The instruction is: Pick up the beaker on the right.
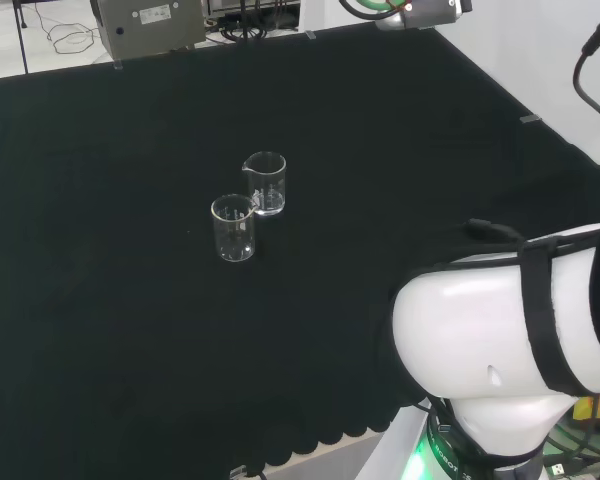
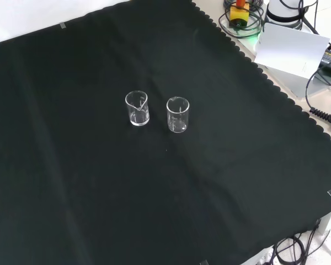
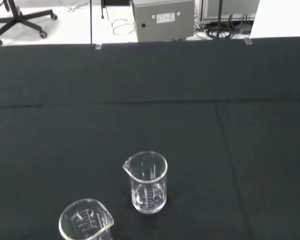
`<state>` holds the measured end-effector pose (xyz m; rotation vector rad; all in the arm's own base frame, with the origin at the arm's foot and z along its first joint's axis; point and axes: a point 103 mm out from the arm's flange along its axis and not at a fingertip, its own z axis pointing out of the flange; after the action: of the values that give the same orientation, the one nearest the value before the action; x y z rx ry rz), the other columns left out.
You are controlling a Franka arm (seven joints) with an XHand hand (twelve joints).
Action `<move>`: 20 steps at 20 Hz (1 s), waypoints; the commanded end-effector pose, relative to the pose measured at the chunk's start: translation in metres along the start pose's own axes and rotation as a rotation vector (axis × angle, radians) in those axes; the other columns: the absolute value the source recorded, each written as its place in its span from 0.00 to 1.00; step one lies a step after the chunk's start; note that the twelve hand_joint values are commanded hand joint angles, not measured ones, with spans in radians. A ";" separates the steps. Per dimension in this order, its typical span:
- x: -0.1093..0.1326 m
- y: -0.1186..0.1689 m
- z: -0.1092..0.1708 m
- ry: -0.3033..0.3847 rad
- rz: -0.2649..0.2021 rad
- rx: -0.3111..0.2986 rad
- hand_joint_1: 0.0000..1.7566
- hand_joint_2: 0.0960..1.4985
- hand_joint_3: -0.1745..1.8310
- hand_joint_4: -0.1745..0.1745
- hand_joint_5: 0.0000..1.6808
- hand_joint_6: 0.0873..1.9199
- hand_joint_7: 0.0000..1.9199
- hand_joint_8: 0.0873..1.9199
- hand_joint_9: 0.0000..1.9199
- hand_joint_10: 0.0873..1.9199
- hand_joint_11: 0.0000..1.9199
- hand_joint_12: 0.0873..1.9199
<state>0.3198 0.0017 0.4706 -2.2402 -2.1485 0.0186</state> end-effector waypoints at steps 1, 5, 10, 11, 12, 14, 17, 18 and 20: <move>-0.006 -0.008 -0.009 -0.026 0.059 -0.028 0.06 0.82 0.25 0.44 0.16 0.01 0.00 0.19 0.06 0.32 0.00 0.71; -0.012 0.000 0.005 -0.021 0.078 -0.003 0.07 0.82 0.25 0.44 0.16 0.01 0.00 0.19 0.06 0.32 0.00 0.71; -0.022 0.016 0.030 0.000 0.115 0.027 0.07 0.82 0.24 0.44 0.17 0.00 0.00 0.19 0.06 0.32 0.00 0.71; -0.024 0.020 0.035 0.000 0.117 0.028 0.07 0.82 0.24 0.44 0.17 0.00 0.00 0.19 0.06 0.32 0.00 0.71; -0.025 0.023 0.040 0.001 0.120 0.032 0.07 0.82 0.24 0.44 0.17 0.00 0.00 0.19 0.06 0.32 0.00 0.71; -0.028 0.030 0.051 0.005 0.124 0.046 0.08 0.82 0.24 0.44 0.17 0.00 0.00 0.19 0.06 0.32 0.00 0.71; -0.031 0.042 0.065 0.008 0.112 0.055 0.09 0.81 0.23 0.43 0.17 0.00 0.00 0.20 0.06 0.32 0.00 0.71; -0.031 0.047 0.072 0.006 0.109 0.061 0.09 0.81 0.23 0.43 0.17 0.00 0.00 0.20 0.06 0.32 0.00 0.71; -0.032 0.060 0.086 0.024 0.093 0.059 0.11 0.80 0.23 0.43 0.17 0.00 0.00 0.20 0.07 0.32 0.00 0.71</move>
<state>0.3494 -0.0215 0.4204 -2.3175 -2.0119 0.0697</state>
